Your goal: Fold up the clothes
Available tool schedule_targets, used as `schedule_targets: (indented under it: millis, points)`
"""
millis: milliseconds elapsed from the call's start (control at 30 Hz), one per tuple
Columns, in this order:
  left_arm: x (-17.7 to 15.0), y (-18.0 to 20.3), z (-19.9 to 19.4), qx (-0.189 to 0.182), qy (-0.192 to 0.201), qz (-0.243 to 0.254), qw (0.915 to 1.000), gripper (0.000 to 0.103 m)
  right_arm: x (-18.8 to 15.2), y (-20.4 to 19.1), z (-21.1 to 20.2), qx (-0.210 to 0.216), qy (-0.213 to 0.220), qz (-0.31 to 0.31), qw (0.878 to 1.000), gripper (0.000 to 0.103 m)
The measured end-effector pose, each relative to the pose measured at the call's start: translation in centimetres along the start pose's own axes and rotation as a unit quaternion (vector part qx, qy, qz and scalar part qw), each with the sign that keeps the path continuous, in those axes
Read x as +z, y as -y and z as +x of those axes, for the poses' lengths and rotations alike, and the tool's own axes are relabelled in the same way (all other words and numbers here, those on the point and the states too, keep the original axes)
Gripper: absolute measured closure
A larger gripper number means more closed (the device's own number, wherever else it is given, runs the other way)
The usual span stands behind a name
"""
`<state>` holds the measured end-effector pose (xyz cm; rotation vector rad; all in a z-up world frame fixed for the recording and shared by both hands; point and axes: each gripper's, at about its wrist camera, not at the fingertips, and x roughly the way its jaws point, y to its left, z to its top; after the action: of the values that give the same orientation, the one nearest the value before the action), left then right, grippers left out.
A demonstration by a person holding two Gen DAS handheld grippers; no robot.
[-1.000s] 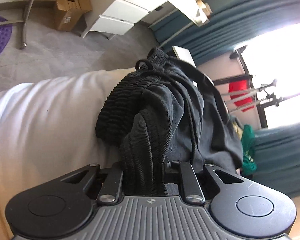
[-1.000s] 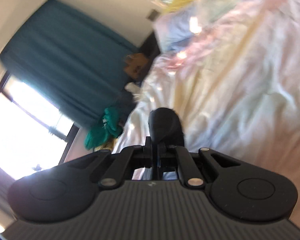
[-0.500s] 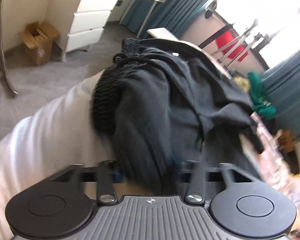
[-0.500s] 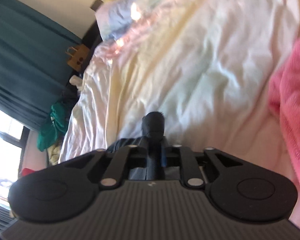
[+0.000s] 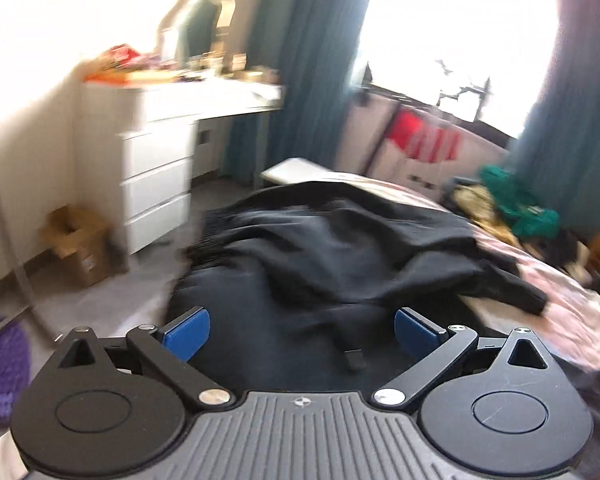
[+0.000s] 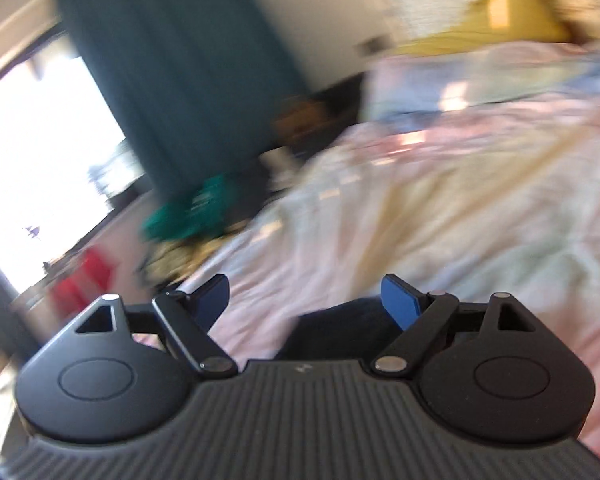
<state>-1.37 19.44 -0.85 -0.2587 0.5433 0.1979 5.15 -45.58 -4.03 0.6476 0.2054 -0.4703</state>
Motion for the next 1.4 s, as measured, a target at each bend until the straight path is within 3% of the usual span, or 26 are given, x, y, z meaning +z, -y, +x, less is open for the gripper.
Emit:
schedule_targets:
  millis: [167, 333, 467, 633, 800, 900, 1000, 1133, 1267, 1333, 1400]
  points:
    - [0.0, 7.2, 2.5, -0.039, 0.008, 0.054, 0.9977, 0.003, -2.3, -5.4, -0.9, 0.078, -0.029, -0.101, 0.991, 0.018]
    - [-1.1, 13.2, 6.4, -0.057, 0.014, 0.104, 0.9929, 0.003, -4.1, -7.9, -1.1, 0.118, -0.056, -0.151, 0.98, 0.018]
    - [-3.1, 15.3, 9.8, -0.062, -0.001, 0.117, 0.9912, 0.004, -5.7, -9.1, -0.8, 0.137, -0.078, -0.181, 0.971, 0.018]
    - [-4.7, 14.7, 12.1, -0.069, -0.021, 0.111, 0.9911, 0.004, -8.1, -10.5, 0.2, 0.16, -0.112, -0.201, 0.96, 0.018]
    - [-5.4, 13.1, 12.7, -0.08, -0.016, 0.07, 0.9943, 0.002, -10.9, -12.2, 4.2, 0.197, -0.203, -0.144, 0.948, 0.018]
    - [-6.7, 13.0, 14.2, -0.099, -0.04, 0.045, 0.9933, 0.002, -12.6, -14.0, 9.2, 0.187, -0.233, -0.075, 0.951, 0.018]
    - [-7.6, 13.6, 16.0, -0.103, -0.057, 0.057, 0.9914, 0.002, -14.4, -15.9, 14.1, 0.172, -0.253, -0.005, 0.952, 0.017]
    - [-7.8, 13.7, 18.1, -0.107, -0.046, 0.062, 0.9913, 0.002, -16.7, -18.5, 20.5, 0.151, -0.272, 0.084, 0.947, 0.018]
    - [-7.9, 12.6, 20.0, -0.128, -0.041, 0.027, 0.9905, 0.002, -18.4, -20.5, 24.9, 0.104, -0.243, 0.106, 0.959, 0.019]
    - [-7.8, 12.3, 20.7, -0.142, -0.033, 0.021, 0.9891, 0.002, -18.5, -21.4, 26.2, 0.067, -0.217, 0.086, 0.97, 0.036]
    - [-7.8, 12.3, 21.4, -0.154, -0.032, 0.017, 0.9874, 0.001, -18.0, -21.7, 27.1, 0.027, -0.201, 0.071, 0.977, 0.072]
